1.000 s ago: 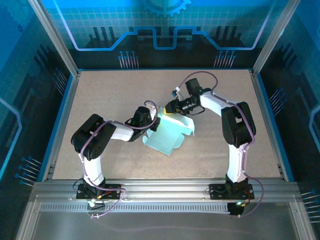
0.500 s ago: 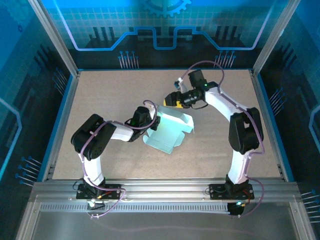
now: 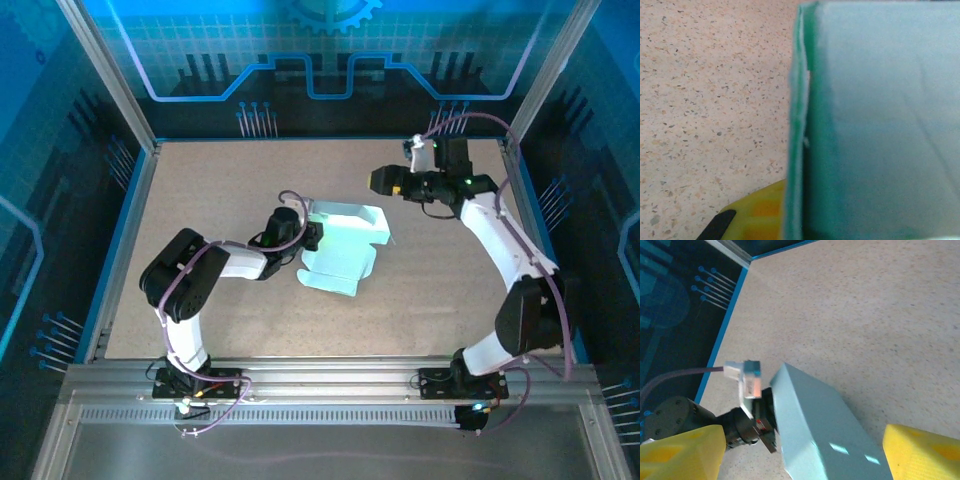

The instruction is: Fold the paper box

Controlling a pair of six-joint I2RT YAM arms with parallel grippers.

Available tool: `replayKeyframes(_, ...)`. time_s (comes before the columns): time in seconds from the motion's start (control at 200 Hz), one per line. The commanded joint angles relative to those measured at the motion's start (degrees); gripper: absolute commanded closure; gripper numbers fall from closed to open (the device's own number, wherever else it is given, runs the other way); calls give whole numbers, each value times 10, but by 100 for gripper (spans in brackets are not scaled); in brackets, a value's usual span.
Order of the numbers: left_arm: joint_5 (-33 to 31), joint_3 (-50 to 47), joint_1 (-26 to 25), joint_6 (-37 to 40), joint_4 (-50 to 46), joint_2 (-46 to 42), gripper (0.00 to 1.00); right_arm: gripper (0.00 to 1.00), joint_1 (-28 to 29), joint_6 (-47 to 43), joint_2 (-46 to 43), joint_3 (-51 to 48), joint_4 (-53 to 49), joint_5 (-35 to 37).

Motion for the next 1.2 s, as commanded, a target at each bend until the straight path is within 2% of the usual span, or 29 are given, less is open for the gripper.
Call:
replayKeyframes(0.0,1,-1,13,-86,28,-23,100,18,-15,36,-61,-64,64,20)
replayKeyframes(0.21,-2,-22,38,-166,26,-32,100,19,-12,90,-135,-197,177,10)
replayKeyframes(0.325,6,-22,51,-198,20,-22,100,20,-11,126,-192,-275,233,51)
replayKeyframes(0.475,21,-31,60,-229,43,-18,100,22,-15,139,-240,-333,231,98)
replayKeyframes(0.715,63,-45,60,-253,83,-36,100,38,-11,163,-201,-346,285,16)
replayKeyframes(0.91,81,-50,59,-261,107,-44,100,43,20,178,-162,-327,339,-10)
replayKeyframes(1.076,85,-57,59,-273,113,-48,100,46,23,224,-135,-327,411,-31)
replayKeyframes(1.196,98,-53,59,-279,119,-44,100,47,23,230,-127,-318,417,-26)
